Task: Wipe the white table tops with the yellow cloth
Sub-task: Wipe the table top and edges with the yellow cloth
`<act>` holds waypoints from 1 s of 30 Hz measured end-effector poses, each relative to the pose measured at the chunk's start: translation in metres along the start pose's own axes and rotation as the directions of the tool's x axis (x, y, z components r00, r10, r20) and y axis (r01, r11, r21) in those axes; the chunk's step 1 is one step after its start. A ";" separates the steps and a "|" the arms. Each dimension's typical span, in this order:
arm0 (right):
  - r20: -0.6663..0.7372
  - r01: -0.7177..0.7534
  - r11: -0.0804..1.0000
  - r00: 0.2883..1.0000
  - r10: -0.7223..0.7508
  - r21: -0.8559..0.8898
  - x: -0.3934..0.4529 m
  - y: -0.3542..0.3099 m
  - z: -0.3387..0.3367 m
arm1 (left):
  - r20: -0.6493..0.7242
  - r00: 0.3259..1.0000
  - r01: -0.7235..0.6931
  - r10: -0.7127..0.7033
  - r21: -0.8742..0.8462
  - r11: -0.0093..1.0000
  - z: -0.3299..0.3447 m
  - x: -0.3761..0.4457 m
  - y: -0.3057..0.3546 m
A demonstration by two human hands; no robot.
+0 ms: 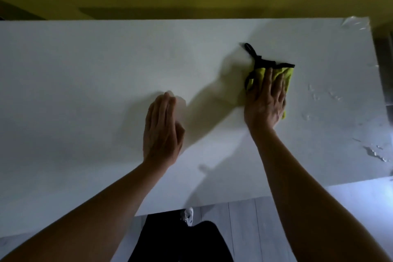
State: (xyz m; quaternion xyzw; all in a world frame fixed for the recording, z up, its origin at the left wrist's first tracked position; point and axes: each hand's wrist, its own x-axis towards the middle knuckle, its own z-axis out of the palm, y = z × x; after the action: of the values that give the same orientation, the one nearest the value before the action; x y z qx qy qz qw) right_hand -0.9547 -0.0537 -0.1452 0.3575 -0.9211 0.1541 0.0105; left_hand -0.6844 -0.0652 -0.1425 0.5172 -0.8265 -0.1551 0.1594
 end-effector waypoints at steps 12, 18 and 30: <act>0.182 0.685 0.700 0.676 -0.714 0.202 -0.025 -0.127 0.038 | 0.015 0.999 0.031 -0.033 0.100 0.994 0.007 0.006 0.000; 0.007 0.336 0.939 0.941 -0.337 0.081 0.075 -0.046 0.038 | 0.008 0.999 0.034 -0.035 0.109 0.994 0.007 0.009 0.005; 0.100 0.596 0.775 0.776 -0.623 0.211 0.035 -0.171 0.057 | 0.023 0.999 0.038 -0.041 0.119 0.992 0.012 0.011 0.001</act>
State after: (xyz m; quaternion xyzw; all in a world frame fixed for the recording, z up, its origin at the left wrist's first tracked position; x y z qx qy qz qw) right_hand -0.8621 -0.2123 -0.1475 0.6480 -0.7363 0.1893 -0.0459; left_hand -0.6950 -0.0740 -0.1514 0.5401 -0.8257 -0.1153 0.1150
